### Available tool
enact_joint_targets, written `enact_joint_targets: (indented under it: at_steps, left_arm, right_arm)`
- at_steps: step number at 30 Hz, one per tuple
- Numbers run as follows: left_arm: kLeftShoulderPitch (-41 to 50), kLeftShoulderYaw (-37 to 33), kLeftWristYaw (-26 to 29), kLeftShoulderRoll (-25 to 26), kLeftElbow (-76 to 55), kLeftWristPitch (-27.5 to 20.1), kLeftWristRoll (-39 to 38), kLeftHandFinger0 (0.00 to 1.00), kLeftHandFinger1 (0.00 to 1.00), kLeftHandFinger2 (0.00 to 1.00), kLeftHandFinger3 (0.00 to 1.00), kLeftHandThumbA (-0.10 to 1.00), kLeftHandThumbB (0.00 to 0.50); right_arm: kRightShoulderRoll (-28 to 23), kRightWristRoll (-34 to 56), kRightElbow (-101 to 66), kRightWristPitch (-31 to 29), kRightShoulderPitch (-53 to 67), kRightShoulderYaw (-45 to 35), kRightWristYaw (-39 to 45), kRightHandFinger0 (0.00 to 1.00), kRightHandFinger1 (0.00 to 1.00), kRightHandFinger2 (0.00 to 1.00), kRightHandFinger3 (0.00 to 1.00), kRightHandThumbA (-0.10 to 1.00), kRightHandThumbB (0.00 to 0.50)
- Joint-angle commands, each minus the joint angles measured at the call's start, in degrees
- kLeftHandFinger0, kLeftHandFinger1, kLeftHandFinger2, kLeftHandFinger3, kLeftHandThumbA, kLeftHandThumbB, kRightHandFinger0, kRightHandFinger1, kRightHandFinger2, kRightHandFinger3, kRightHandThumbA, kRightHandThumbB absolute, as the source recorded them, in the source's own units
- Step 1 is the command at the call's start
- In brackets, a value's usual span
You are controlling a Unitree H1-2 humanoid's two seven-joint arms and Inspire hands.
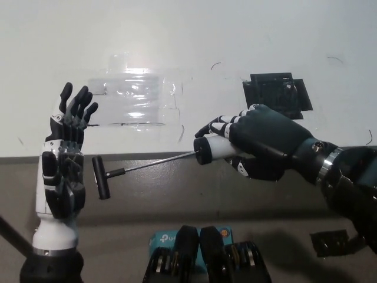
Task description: The robot uses right hand to pick up a small white air pumper and uses its left hand to compress it, and then puts it on the desk
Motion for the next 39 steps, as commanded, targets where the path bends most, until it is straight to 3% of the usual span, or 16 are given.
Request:
enact_joint_targets:
  at_steps: [1,7,9,22,25,29,31,33,34,36,37,38,39]
  left_arm:
    - [-0.7,-0.5,-0.5,0.3,-0.5,-0.9,-0.7,1.00,1.00,1.00,1.00,1.00,0.302]
    - [-1.0,-0.9,-0.6,0.2,-1.0,-0.1,-0.6,1.00,1.00,1.00,1.00,1.00,0.298]
    - [-1.1,-1.1,-0.4,-0.1,-1.5,0.1,-0.3,1.00,1.00,1.00,1.00,1.00,0.298]
    - [-2.3,-1.8,-0.1,-0.8,-2.1,1.1,-0.6,1.00,1.00,1.00,1.00,1.00,0.309]
    - [-2.6,-2.5,-0.2,-1.3,-2.2,1.3,-0.4,1.00,1.00,1.00,1.00,1.00,0.294]
    - [-3.4,-3.2,0.2,-2.2,-1.9,1.9,0.4,1.00,1.00,1.00,1.00,1.00,0.277]
    - [-4.0,-3.6,0.3,-2.6,-1.5,2.0,1.4,1.00,1.00,1.00,1.00,1.00,0.266]
    - [-4.8,-4.1,0.2,-2.8,-1.0,1.6,2.9,1.00,1.00,1.00,1.00,1.00,0.262]
    - [-5.4,-4.5,0.2,-3.3,-1.2,2.4,3.1,1.00,1.00,1.00,1.00,1.00,0.269]
    - [-6.1,-5.1,0.5,-4.4,-0.9,3.0,4.1,1.00,1.00,1.00,1.00,1.00,0.272]
    - [-6.4,-5.4,0.6,-4.6,-0.7,3.1,5.1,1.00,1.00,1.00,1.00,1.00,0.278]
    - [-6.8,-5.7,0.6,-4.7,-0.5,3.1,6.7,1.00,1.00,1.00,1.00,1.00,0.278]
    - [-7.1,-5.9,0.7,-4.9,-0.2,2.9,7.8,1.00,1.00,1.00,1.00,1.00,0.283]
  right_arm:
    - [0.6,-0.8,-1.8,-0.2,-2.1,-1.6,0.4,0.00,0.46,0.78,0.80,-0.10,0.178]
    - [1.7,-2.2,-2.0,-0.5,-1.9,-0.9,0.5,0.00,0.48,0.81,0.81,-0.10,0.180]
    - [2.4,-1.7,-1.6,-0.3,-1.9,-0.7,0.9,0.04,0.50,0.82,0.79,-0.10,0.178]
    - [6.4,-3.6,0.6,-2.3,-0.9,1.8,0.3,0.00,0.43,0.78,0.73,-0.10,0.240]
    - [7.8,-4.6,1.2,-3.0,-0.4,3.0,-0.4,0.00,0.41,0.79,0.72,-0.10,0.231]
    - [10.2,-6.3,2.2,-3.5,-0.8,5.3,-0.3,0.00,0.41,0.80,0.72,-0.10,0.275]
    - [11.7,-7.0,2.5,-3.3,-1.3,6.5,0.2,0.00,0.35,0.77,0.64,-0.10,0.277]
    - [13.6,-8.0,3.4,-3.1,-1.2,7.4,-0.5,0.00,0.26,0.66,0.41,-0.10,0.279]
    - [14.7,-8.9,3.7,-3.1,-1.3,8.1,-0.6,0.01,0.27,0.59,0.40,-0.10,0.316]
    - [16.0,-10.5,3.6,-2.9,-1.6,8.8,-0.3,0.04,0.23,0.40,0.38,-0.10,0.326]
    - [16.6,-10.9,3.5,-2.5,-1.5,9.0,-0.2,0.06,0.25,0.43,0.41,-0.10,0.309]
    - [17.1,-11.5,3.3,-2.3,-1.5,9.1,-0.1,0.17,0.32,0.49,0.49,-0.10,0.309]
    - [17.3,-11.8,3.3,-2.3,-1.5,9.2,-0.2,0.18,0.30,0.47,0.54,-0.10,0.294]
